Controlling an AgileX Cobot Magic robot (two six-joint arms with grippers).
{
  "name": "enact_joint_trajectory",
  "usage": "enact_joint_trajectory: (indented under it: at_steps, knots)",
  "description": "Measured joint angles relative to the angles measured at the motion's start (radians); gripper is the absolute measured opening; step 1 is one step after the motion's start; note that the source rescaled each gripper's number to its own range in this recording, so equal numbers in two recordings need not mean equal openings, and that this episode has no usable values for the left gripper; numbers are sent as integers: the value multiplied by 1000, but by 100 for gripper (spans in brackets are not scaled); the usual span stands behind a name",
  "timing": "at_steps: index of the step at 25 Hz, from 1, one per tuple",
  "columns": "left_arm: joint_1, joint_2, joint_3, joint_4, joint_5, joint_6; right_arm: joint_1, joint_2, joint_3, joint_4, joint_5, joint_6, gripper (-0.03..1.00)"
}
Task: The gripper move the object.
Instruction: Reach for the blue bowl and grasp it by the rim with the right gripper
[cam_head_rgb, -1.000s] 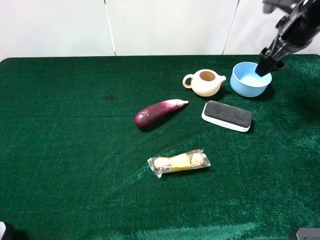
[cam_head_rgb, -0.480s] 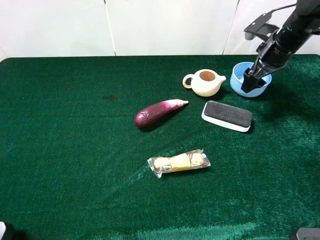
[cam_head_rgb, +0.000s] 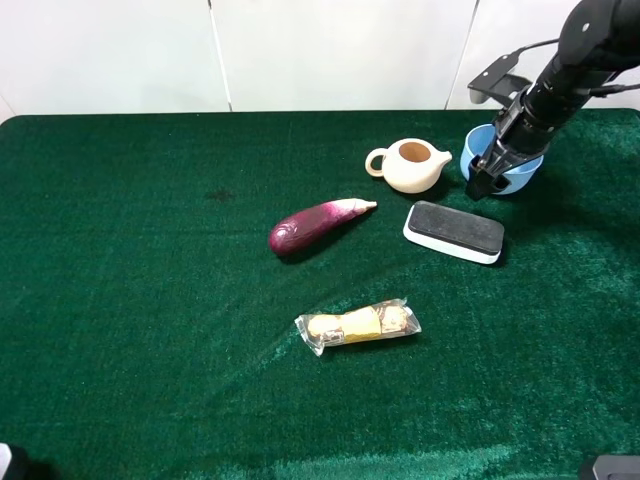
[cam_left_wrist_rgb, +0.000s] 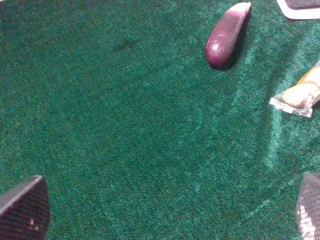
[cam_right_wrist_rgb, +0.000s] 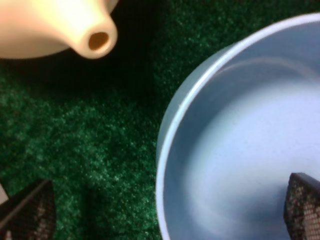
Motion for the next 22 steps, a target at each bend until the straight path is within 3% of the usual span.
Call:
enact_joint_trajectory:
  at_steps: [9,17,22]
  knots:
    - [0,0,0,0,0,0,0,13,-1,1,-24,0,82]
    - [0,0,0,0,0,0,0,13,-1,2,-23,0,38]
    - [0,0,0,0,0,0,1,13,-1,2,-22,0,4]
